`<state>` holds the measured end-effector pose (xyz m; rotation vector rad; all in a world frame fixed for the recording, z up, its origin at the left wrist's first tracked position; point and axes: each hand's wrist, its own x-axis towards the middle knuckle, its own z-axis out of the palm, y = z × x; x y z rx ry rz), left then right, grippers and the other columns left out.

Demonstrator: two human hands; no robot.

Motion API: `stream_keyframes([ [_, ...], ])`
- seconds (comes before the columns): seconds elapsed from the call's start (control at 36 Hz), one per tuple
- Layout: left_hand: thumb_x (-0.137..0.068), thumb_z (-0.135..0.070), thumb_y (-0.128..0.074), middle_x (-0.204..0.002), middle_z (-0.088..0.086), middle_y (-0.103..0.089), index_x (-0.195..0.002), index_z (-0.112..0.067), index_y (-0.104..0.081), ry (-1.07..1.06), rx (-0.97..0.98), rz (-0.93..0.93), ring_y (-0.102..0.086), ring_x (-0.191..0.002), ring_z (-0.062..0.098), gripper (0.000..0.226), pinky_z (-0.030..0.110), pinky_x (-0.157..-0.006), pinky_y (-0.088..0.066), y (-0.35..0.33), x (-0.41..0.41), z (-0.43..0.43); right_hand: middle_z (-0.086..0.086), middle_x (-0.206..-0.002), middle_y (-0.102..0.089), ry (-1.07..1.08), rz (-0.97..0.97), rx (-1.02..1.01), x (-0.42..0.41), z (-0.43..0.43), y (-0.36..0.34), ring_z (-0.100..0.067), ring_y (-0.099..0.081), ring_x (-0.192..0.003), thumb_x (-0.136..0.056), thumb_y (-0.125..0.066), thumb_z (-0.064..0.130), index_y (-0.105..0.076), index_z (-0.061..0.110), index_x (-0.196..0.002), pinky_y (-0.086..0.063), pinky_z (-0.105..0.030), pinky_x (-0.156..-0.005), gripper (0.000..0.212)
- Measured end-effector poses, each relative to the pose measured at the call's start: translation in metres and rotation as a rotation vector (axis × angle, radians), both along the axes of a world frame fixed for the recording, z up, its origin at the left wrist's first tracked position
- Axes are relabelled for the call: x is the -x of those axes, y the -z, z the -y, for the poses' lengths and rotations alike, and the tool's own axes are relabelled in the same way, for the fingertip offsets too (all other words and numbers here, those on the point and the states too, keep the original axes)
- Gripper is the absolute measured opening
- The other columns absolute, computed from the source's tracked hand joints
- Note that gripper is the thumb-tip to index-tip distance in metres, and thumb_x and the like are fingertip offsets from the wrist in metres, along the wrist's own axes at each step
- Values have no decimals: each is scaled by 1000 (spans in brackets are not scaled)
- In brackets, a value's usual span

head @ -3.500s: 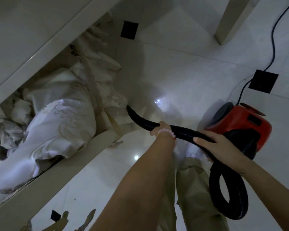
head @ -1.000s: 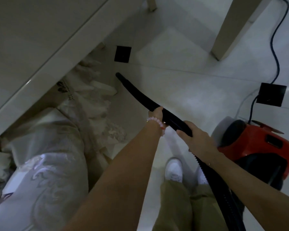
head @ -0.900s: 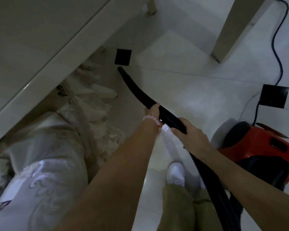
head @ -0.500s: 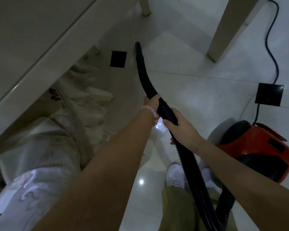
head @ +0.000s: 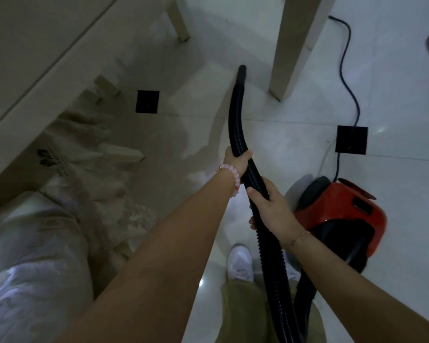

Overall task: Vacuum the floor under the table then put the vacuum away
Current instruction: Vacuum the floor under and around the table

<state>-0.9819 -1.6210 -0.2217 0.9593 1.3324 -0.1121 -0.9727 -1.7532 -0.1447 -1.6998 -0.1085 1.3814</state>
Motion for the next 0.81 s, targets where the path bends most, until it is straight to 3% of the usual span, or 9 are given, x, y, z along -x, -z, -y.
stream_keyframes([
  [0.06, -91, -26, -59, -109, 14, -54, -106, -23, -38, 32, -10, -1, -56, -118, 40, 26, 50, -103, -47, -3, -7, 8, -3, -75, -52, 29, -32, -10, -4, 6, -5, -18, -54, -48, -96, -48, 30, -52, 39, -99, -51, -30, -50, 10],
  [0.14, -91, -23, -59, -107, 11, -53, -108, -18, -42, 66, -31, -13, -58, -112, 36, 25, 50, -103, -47, -7, -11, 19, -6, -74, -50, 81, -89, -11, -8, 16, -11, -19, -52, -48, -97, -48, 30, -53, 29, -110, -50, -30, -49, 14],
  [0.22, -91, -23, -59, -108, 9, -52, -129, -11, -43, 88, -37, -20, -55, -100, 27, 42, 49, -103, -47, -11, -12, 34, -8, -70, -50, 125, -130, 8, -7, 29, -18, -19, -52, -45, -96, -49, 30, -54, 26, -110, -49, -28, -47, 15],
  [0.28, -91, -24, -59, -107, 8, -52, -135, -15, -37, 100, -20, -31, -55, -98, 26, 51, 49, -101, -48, -14, -8, 46, -7, -69, -51, 150, -143, 17, -4, 39, -23, -18, -52, -44, -96, -50, 30, -56, 26, -103, -48, -26, -44, 10],
  [0.44, -88, -23, -58, -103, 11, -53, -118, -17, -43, 121, 62, -7, -59, -94, 28, 34, 54, -96, -51, -25, 5, 80, -11, -72, -51, 226, -191, 16, 10, 70, -46, -19, -51, -45, -97, -50, 25, -55, 22, -114, -48, -25, -41, 18],
  [0.69, -78, -32, -62, -103, 5, -52, -140, -23, -34, 186, 109, 1, -58, -95, 28, 69, 52, -98, -50, -32, 6, 106, -10, -78, -60, 263, -192, 55, 19, 96, -59, -17, -56, -46, -97, -49, 31, -48, 29, -131, -50, -25, -46, 34],
  [0.81, -91, -20, -58, -93, 6, -51, -135, -19, -37, 195, 84, 16, -58, -79, 25, 48, 52, -95, -52, -35, 3, 110, -10, -76, -60, 286, -199, 50, 17, 100, -62, -17, -56, -46, -97, -49, 30, -49, 26, -129, -49, -23, -44, 32],
])
